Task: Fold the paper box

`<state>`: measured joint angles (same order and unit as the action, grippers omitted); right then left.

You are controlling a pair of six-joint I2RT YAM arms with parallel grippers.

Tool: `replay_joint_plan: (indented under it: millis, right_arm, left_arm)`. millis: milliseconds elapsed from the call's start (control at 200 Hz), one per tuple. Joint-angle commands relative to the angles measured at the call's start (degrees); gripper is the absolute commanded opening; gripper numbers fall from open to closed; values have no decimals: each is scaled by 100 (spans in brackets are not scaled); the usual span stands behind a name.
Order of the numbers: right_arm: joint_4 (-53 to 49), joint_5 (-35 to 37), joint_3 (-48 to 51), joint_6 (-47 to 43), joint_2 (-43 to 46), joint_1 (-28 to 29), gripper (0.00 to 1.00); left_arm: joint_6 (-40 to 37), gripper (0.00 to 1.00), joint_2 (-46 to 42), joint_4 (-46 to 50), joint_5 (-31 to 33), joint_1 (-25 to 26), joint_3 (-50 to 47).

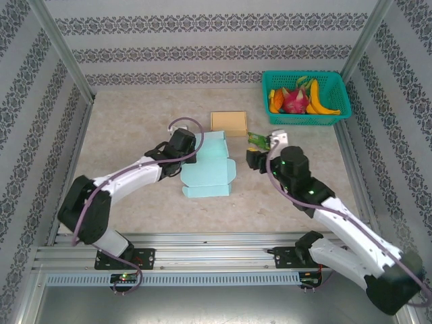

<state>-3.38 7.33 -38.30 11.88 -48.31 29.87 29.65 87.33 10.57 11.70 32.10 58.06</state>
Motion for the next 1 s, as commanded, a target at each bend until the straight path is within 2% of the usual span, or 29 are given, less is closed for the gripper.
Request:
replay_joint_plan:
  millis: [0,135,260,350,435,585,754,869,994]
  right_arm:
    - [-372,-146,458,55,751,-329,77]
    - [242,-196,1238,298,1442,-537,79]
    - [187,-210,1266,405,1752,-583,79]
    - [36,-142,1275,394,1939,-587,79]
    - [58,-57,1380,409,2125,-583,79]
    - [96,70,1475,445,2265,-596,79]
    - [142,-27,1466,498,2180,-596,79]
    - [138,-44,1466,517,2158,-592,79]
    - [127,17,1492,506,2214,-596,79]
  left_arm:
    - [-1115,3,-432,-74,-544,-81,123]
    - [-2114,2,-498,754,-516,-72,726]
    - [-2976,3,-519,1551,-498,-23,1257]
    - [-3439,4,-643,1579,-152,104,1294]
    - [-3869,7,-683,1538,-221,176,1301]
    - [-5478,8,-261,2608,112,466,1914]
    - [-7294,2,133,3652,560,587,2366]
    - [-8712,0,99,3641,695,659,2193]
    - [-9635,0,396,3356,1093,875,2163]
